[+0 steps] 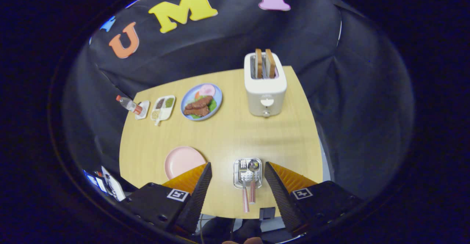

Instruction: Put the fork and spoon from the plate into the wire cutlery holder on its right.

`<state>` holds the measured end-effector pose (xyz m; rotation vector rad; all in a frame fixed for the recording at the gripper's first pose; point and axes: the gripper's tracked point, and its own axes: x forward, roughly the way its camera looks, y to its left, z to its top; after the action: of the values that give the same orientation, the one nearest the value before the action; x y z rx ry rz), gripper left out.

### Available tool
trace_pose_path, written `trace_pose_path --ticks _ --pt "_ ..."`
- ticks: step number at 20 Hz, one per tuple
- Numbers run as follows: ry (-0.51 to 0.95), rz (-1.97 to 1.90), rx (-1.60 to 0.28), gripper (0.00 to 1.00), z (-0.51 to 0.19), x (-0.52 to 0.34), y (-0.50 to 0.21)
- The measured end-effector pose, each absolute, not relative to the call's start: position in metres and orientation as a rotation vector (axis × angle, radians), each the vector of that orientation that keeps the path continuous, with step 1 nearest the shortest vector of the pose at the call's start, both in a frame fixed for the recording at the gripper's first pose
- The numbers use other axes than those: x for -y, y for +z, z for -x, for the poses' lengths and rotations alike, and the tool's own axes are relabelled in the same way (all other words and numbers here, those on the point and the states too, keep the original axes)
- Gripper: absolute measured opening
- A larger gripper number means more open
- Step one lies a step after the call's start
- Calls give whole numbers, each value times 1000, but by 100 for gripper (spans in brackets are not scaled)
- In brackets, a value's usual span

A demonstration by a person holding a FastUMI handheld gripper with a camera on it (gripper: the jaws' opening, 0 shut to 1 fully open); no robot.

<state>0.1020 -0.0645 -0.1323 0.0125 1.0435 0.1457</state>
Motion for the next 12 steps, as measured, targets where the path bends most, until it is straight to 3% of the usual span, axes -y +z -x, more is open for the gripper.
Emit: trace_pose_path --ticks 7,12 --pt "133 -2 -584 87 -80 32 -46" --pt "82 -22 -380 87 -70 20 -19"
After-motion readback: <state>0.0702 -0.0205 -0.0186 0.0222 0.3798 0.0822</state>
